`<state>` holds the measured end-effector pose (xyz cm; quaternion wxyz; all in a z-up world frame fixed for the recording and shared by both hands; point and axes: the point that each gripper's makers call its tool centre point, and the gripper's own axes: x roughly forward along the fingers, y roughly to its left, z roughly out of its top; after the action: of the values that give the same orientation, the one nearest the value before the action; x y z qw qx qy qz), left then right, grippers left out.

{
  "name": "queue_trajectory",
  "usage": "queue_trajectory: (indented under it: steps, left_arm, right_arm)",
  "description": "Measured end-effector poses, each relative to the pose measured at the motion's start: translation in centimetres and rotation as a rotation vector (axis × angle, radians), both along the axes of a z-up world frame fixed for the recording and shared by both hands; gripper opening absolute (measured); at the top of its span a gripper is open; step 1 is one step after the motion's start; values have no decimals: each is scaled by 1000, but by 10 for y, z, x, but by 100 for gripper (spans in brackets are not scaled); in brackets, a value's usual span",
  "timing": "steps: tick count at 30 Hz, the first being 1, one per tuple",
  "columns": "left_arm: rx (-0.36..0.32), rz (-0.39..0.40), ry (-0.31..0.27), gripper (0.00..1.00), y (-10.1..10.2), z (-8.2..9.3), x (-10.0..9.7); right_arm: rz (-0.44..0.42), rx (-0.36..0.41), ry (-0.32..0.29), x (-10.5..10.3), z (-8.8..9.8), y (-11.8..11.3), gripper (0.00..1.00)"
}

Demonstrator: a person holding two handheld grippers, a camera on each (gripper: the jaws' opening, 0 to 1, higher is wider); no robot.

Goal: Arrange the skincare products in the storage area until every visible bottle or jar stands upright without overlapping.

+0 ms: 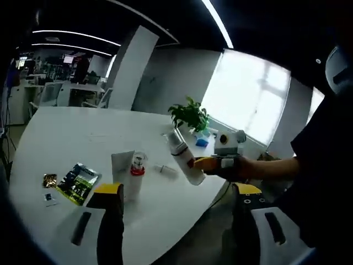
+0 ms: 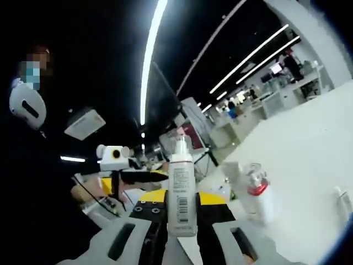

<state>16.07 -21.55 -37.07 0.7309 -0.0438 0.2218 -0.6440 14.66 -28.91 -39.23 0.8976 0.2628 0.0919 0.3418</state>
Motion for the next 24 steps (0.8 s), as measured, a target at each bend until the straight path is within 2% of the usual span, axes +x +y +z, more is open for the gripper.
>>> queue_trajectory:
  steps: [3,8,12,15,18,21,24]
  left_arm:
    - [-20,-11,-3,69,-2,6,-4]
    - [-45,-54,-18,60,-2,17,-9]
    - [-56,-75,-40,56,-3,25,-9]
    - [-58,-102,-68,47,-4,30,-9]
    - [-76,-117,-59,38,-7,34,-7]
    - [-136,-114,-35,37,-11,45,-1]
    - [-140,-128,-41,32,-12,47,-1]
  right_arm:
    - [66,6,-18,-5,2,14,10]
    - [181,44,-39,-15,10,31,10]
    - [232,48,-48,-18,13,38,10]
    - [272,59,-59,-20,15,44,10]
    - [307,68,-68,-21,17,49,10]
    - [346,75,-71,-23,19,53,10]
    - [367,84,-78,-24,22,54,10]
